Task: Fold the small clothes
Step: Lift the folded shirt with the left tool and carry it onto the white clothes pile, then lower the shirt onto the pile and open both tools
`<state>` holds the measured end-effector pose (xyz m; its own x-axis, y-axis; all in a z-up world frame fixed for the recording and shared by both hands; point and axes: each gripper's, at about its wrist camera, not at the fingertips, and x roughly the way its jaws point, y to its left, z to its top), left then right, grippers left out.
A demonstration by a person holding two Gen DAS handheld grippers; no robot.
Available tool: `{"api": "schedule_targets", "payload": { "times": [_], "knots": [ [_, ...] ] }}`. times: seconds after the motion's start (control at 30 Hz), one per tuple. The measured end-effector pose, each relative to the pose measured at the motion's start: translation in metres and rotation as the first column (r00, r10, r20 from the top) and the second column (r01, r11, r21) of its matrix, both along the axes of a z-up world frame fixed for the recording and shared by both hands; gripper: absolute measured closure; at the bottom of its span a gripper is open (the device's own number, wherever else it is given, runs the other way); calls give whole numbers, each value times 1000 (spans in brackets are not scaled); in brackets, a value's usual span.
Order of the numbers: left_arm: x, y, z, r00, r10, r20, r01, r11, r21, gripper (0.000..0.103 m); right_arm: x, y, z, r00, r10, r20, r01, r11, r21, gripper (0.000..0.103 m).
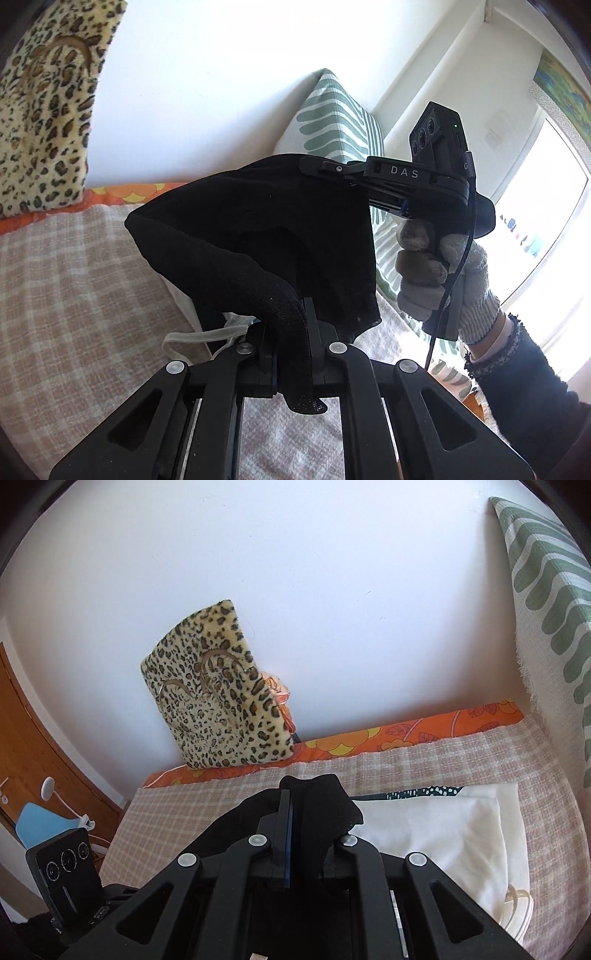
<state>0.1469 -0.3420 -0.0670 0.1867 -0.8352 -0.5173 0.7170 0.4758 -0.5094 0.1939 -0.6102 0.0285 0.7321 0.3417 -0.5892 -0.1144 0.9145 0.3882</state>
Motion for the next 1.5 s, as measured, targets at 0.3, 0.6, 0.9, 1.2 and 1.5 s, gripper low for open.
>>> {"api": "schedule_targets", "payload": {
  "times": [0.3, 0.6, 0.9, 1.2, 1.5],
  "knots": [
    [8, -65, -32, 999, -33, 39, 32, 999, 40, 95, 30, -69, -19, 998, -49, -25, 48, 998, -50, 96],
    [4, -81, -74, 999, -38, -21, 40, 993, 107, 95, 70, -103, -77, 993, -46, -112, 42, 998, -40, 95],
    [-12, -45, -64, 998, -52, -37, 58, 983, 174, 68, 44, -134, -96, 965, -211, -157, 187, 970, -155, 59],
    [7, -21, -43, 1000, 27, 15, -29, 987, 156, 67, -10, -101, -68, 982, -188, -19, 181, 963, -199, 60],
    [21, -72, -64, 996, -89, 17, 82, 969, 233, 67, 36, -76, -91, 991, -107, -83, 88, 976, -201, 62]
  ]
}}
